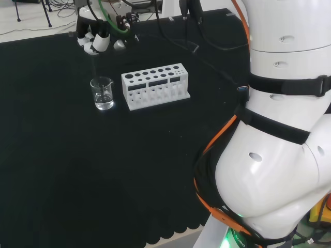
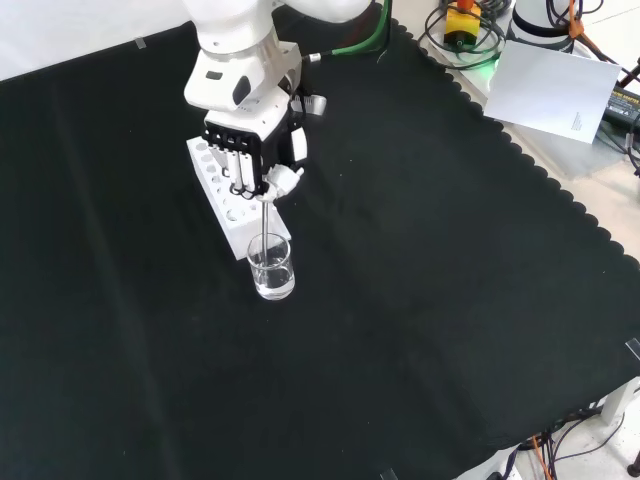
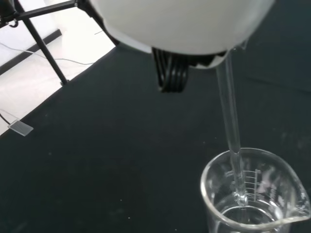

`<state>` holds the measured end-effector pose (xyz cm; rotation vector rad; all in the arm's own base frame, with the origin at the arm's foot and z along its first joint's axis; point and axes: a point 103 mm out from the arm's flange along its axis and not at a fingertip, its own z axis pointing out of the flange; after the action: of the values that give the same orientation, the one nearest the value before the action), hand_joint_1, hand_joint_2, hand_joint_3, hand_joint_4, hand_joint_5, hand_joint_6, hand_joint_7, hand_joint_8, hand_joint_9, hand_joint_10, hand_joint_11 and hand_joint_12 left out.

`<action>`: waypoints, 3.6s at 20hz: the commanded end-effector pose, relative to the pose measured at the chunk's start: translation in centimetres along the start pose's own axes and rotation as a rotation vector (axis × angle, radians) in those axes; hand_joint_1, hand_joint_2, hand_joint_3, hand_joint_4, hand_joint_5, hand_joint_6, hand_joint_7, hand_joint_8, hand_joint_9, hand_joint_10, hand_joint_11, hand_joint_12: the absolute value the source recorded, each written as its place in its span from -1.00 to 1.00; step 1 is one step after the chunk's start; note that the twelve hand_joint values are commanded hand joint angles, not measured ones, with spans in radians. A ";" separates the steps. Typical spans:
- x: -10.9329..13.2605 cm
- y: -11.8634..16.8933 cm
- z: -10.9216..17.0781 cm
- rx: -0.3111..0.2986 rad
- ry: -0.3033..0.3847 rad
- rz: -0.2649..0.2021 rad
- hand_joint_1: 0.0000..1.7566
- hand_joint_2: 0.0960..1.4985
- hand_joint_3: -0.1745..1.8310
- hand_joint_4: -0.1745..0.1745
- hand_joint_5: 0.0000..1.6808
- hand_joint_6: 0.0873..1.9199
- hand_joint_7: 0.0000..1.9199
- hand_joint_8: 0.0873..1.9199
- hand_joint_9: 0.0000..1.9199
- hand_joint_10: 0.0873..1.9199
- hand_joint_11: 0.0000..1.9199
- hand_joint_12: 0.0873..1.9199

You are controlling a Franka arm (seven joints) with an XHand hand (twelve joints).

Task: Stir in the beaker to the left of the white test tube rack with the glass rod.

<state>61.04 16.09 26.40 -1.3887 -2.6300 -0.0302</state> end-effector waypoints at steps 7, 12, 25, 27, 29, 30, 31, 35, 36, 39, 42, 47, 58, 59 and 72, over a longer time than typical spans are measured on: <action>-1.9 -3.4 -0.5 0.013 -0.021 0.035 0.51 -0.47 0.26 -1.00 0.51 -0.33 0.27 0.25 0.72 0.02 0.79 -0.18; -0.3 -2.7 0.1 0.028 -0.016 0.022 0.51 -0.47 0.26 -1.00 0.51 -0.33 0.27 0.25 0.72 0.02 0.79 -0.18; 0.5 -0.4 1.4 0.014 0.018 -0.025 0.51 -0.48 0.26 -1.00 0.52 -0.33 0.27 0.25 0.73 0.02 0.79 -0.17; -0.5 -0.5 1.3 0.005 0.024 -0.014 0.51 -0.48 0.26 -1.00 0.52 -0.33 0.27 0.25 0.73 0.02 0.79 -0.17; -1.3 -0.8 1.0 0.009 0.020 -0.005 0.51 -0.48 0.26 -1.00 0.52 -0.33 0.27 0.25 0.73 0.02 0.79 -0.17; -1.7 -0.9 0.7 0.013 0.017 -0.001 0.51 -0.48 0.26 -1.00 0.52 -0.33 0.27 0.25 0.73 0.02 0.79 -0.17; -2.0 -1.1 0.4 0.018 0.011 0.003 0.51 -0.48 0.26 -1.00 0.52 -0.33 0.27 0.25 0.73 0.02 0.79 -0.17; -2.4 -1.8 -0.2 0.026 -0.007 0.017 0.51 -0.48 0.26 -1.00 0.52 -0.33 0.27 0.25 0.73 0.02 0.79 -0.17; -2.4 -2.0 -0.2 0.028 -0.010 0.018 0.51 -0.48 0.26 -1.00 0.52 -0.33 0.27 0.25 0.73 0.02 0.79 -0.17; -2.5 -2.3 -0.1 0.030 -0.002 0.016 0.51 -0.48 0.26 -1.00 0.52 -0.33 0.27 0.25 0.73 0.02 0.79 -0.17; -1.4 -2.4 0.0 0.038 -0.032 -0.001 0.51 -0.48 0.26 -1.00 0.52 -0.33 0.27 0.25 0.73 0.02 0.79 -0.17; 0.8 -2.2 -0.1 0.052 -0.034 -0.032 0.51 -0.48 0.26 -1.00 0.52 -0.33 0.27 0.25 0.73 0.02 0.79 -0.17; 1.9 -0.3 0.6 0.049 -0.016 -0.056 0.51 -0.48 0.26 -1.00 0.52 -0.33 0.27 0.25 0.73 0.01 0.79 -0.17; 1.7 -0.1 0.5 0.053 -0.011 -0.053 0.51 -0.48 0.26 -1.00 0.52 -0.33 0.27 0.25 0.73 0.01 0.79 -0.17; -2.4 -2.2 -1.0 0.050 -0.031 0.022 0.51 -0.48 0.26 -1.00 0.52 -0.33 0.27 0.25 0.73 0.01 0.79 -0.17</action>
<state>61.44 15.42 27.39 -1.3528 -2.6526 0.0282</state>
